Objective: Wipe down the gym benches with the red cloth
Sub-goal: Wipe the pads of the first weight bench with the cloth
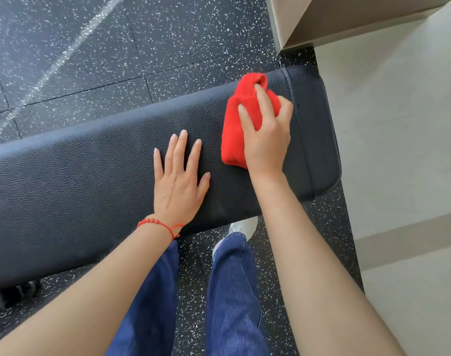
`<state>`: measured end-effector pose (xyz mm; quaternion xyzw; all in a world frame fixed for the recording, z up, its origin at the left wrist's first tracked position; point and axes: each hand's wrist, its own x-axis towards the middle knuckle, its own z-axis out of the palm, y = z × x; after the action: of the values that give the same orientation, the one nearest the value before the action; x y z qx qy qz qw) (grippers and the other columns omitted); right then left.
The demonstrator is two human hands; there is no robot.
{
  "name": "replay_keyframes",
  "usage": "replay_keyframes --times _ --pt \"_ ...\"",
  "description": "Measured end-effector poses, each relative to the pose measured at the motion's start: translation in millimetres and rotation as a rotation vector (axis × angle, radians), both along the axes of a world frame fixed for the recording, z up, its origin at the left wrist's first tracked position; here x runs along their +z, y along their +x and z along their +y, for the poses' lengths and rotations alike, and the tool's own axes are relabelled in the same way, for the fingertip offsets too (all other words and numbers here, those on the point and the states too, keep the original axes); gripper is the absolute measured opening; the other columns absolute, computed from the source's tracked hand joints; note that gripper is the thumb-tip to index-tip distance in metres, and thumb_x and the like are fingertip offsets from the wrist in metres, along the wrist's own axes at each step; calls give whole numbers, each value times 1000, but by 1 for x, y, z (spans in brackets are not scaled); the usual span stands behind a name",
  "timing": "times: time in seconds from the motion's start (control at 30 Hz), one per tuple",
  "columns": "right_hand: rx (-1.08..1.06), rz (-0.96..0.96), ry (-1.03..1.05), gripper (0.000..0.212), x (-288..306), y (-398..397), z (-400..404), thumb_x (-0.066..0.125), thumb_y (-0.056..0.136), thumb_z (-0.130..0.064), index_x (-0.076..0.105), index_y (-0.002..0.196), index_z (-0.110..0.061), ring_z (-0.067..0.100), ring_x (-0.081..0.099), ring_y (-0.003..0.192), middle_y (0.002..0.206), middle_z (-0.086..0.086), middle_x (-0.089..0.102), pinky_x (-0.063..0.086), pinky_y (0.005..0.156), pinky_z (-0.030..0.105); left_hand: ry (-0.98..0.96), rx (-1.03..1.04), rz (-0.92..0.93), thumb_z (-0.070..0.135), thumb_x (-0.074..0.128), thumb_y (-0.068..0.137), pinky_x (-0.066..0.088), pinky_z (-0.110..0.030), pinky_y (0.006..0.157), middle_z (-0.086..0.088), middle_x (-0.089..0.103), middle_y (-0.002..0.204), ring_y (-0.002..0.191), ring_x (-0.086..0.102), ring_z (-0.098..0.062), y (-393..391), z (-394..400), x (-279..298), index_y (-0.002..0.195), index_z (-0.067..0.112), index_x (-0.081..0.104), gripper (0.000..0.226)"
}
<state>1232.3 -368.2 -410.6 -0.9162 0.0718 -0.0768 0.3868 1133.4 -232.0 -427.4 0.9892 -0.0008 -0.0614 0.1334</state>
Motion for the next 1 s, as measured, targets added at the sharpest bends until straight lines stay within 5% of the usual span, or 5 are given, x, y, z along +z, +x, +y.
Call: replay_keyframes --times 0.27,0.6,1.0 --pt "-112 67 -51 38 4 -90 -64 67 83 -21 59 118 -9 18 48 104 111 21 51 30 94 8 -37 -89 -45 35 41 89 16 -57 109 -21 29 148 137 21 -35 16 -30 12 140 4 38 59" --pt "-179 15 -41 35 1 -59 -69 63 84 -25 61 116 -13 25 53 100 108 18 52 45 87 33 -9 -96 -12 37 39 90 12 -54 109 -18 29 149 138 20 -34 38 -54 -4 142 7 37 59" --pt "-106 14 26 38 3 39 -77 61 85 -26 59 119 -12 29 56 94 107 18 51 44 84 31 15 -30 19 35 37 89 10 -56 110 -20 28 149 138 19 -36 39 -65 -1 140 5 37 59"
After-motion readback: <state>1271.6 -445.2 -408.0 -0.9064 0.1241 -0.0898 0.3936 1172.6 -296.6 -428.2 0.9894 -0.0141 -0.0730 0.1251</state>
